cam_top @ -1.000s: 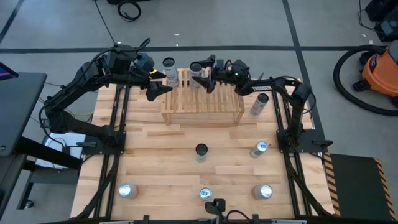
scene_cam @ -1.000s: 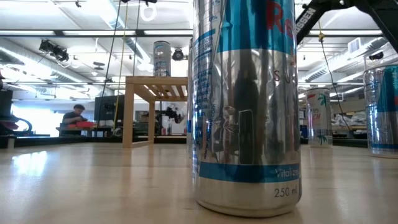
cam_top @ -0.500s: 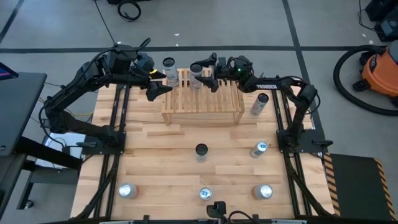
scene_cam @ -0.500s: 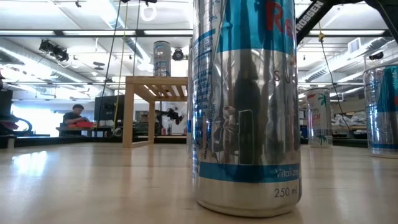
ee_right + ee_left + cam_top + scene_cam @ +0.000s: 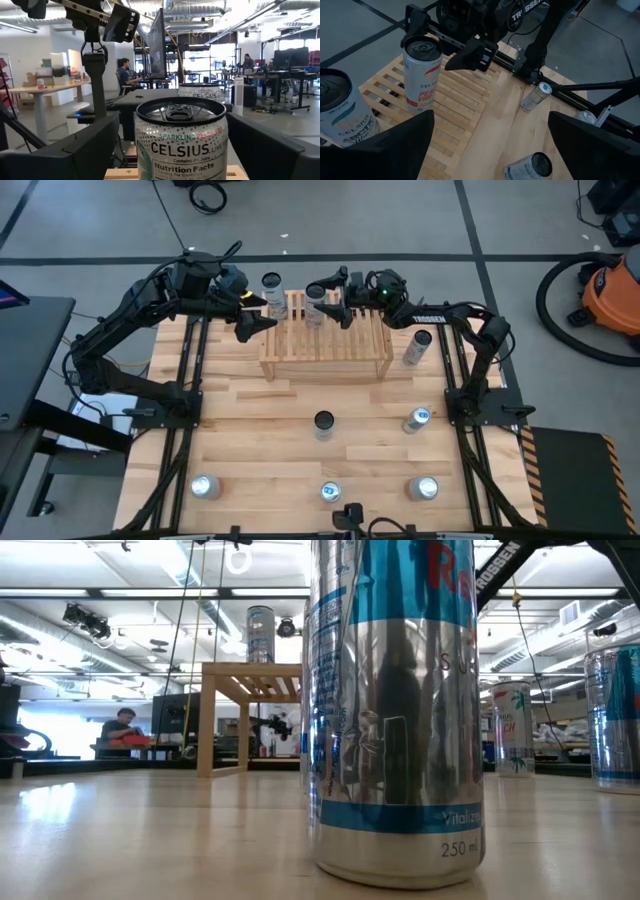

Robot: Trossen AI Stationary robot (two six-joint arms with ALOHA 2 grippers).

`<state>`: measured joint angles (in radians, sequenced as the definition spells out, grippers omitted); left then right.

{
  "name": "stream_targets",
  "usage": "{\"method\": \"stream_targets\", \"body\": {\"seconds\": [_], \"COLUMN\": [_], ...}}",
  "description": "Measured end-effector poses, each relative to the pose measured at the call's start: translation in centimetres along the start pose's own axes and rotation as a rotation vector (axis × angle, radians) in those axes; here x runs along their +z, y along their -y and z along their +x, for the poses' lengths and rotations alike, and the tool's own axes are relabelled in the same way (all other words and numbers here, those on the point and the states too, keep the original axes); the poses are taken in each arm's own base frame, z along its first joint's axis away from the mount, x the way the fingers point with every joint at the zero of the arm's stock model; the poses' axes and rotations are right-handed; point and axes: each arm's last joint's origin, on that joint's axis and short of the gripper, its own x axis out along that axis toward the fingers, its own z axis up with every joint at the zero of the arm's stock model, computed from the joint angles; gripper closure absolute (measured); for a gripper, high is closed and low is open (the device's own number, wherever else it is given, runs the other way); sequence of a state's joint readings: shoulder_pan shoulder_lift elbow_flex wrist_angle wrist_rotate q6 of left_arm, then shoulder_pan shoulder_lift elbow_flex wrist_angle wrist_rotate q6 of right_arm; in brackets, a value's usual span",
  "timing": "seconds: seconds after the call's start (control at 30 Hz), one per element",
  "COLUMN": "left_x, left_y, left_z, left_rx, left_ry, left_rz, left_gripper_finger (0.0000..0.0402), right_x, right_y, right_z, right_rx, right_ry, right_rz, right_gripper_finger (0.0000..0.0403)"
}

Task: Place canned beverage on shelf
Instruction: Put the white-pink soda can on the shelf aligned with the other white-pink soda can

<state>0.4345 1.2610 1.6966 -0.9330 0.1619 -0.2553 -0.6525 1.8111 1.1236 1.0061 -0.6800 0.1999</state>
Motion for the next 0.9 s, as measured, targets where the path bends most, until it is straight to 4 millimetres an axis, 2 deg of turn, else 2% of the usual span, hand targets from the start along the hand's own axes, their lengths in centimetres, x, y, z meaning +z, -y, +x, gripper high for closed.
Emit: {"method": "stream_targets", "body": {"seconds": [0.43, 0.63, 0.9], "left_x": [0.00, 0.01, 0.00], "left_y": [0.00, 0.00, 0.00], "left_z": [0.00, 0.00, 0.00], "left_rx": [0.000, 0.000, 0.000], "left_ry": [0.000, 0.001, 0.000], "left_rz": [-0.017, -0.016, -0.014], "left_gripper_finger": [0.0008, 0.0008, 0.0008], "right_x": [-0.07, -0.70, -0.97], "right_y": [-0.14, -0.07, -0.04], "right_z": [0.08, 0.18, 0.23], "right_rx": [0.023, -0.023, -0.046], "right_ry": [-0.007, -0.052, -0.067], "right_rz": [0.098, 0.109, 0.086], "right_gripper_finger": [0.0029, 0.0032, 0.0073]}}
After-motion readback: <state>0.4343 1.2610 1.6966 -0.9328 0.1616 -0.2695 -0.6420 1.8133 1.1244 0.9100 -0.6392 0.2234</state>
